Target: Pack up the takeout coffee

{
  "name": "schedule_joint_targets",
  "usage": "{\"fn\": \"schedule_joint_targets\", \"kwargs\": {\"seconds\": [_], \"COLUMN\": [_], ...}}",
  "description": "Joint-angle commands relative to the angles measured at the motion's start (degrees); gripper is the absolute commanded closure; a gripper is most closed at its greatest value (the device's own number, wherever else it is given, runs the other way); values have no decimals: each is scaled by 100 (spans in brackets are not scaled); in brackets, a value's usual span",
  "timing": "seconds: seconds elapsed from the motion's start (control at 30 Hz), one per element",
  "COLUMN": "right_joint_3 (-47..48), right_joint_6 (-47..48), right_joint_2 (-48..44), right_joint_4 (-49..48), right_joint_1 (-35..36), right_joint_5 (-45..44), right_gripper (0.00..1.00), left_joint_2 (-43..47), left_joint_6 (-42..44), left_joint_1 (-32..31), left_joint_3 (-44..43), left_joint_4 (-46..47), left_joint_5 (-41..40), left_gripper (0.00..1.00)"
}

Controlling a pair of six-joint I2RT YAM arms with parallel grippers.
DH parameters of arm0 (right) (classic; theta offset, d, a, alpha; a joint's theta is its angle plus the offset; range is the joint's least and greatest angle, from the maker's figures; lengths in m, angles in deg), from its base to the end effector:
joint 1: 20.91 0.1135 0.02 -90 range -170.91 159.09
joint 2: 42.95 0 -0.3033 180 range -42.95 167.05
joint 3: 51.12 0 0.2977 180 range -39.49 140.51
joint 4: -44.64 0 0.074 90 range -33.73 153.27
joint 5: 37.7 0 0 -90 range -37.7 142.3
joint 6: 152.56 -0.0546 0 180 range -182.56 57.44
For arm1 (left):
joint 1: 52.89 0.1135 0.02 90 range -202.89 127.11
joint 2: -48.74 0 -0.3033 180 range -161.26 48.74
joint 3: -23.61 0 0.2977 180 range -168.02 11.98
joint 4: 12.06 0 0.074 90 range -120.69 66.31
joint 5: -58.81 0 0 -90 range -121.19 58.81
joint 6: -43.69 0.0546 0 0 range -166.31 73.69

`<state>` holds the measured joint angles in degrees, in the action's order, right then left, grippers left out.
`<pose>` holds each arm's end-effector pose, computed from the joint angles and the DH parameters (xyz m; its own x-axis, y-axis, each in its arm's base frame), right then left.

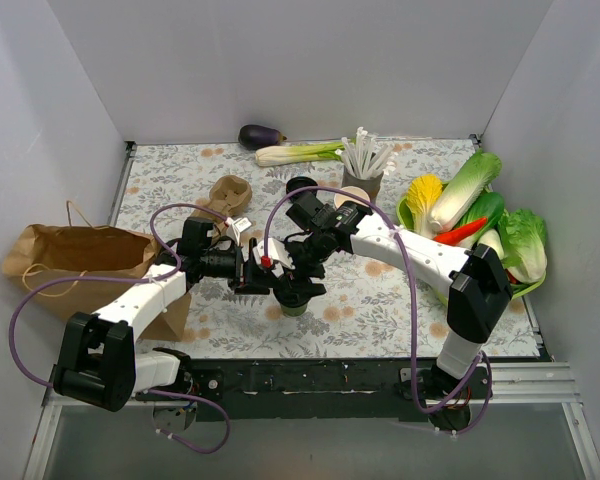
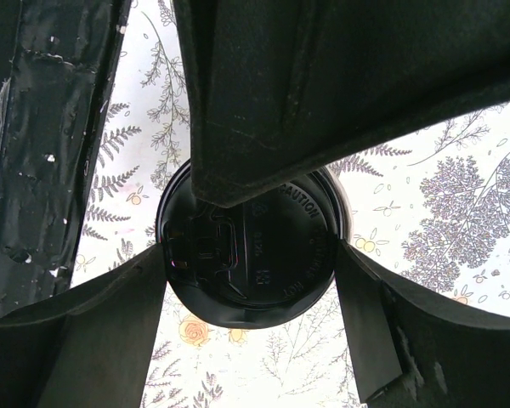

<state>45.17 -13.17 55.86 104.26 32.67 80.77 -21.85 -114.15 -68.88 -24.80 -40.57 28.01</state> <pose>0.2289 0.3541 0.2923 0.2958 -0.7232 -0.6241 -0.9450 -0.3170 -0.0804 0.2365 -0.1166 0.2083 -0.8957 -0.2366 0.3766 -0.4383 0.3265 -0.8374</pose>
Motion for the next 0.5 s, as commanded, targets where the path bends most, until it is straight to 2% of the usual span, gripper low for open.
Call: {"fn": "schedule_joint_targets", "kwargs": {"seconds": [0.0,0.47], "right_joint_3": [243,358], "right_joint_6": [-183,-263], "right_joint_2": [-160,-37], "right_joint_4": [167,203], "right_joint_1": [-32,-85], "right_joint_5": [168,203], "right_gripper": [18,16], "left_joint_2": [63,-16], "left_joint_6": [33,-46], "left_joint_1": [-10,-10], "left_joint_3": [-23,109], "left_joint_4": [115,221], "left_joint_5": [171,92], "left_gripper": [18,19]}}
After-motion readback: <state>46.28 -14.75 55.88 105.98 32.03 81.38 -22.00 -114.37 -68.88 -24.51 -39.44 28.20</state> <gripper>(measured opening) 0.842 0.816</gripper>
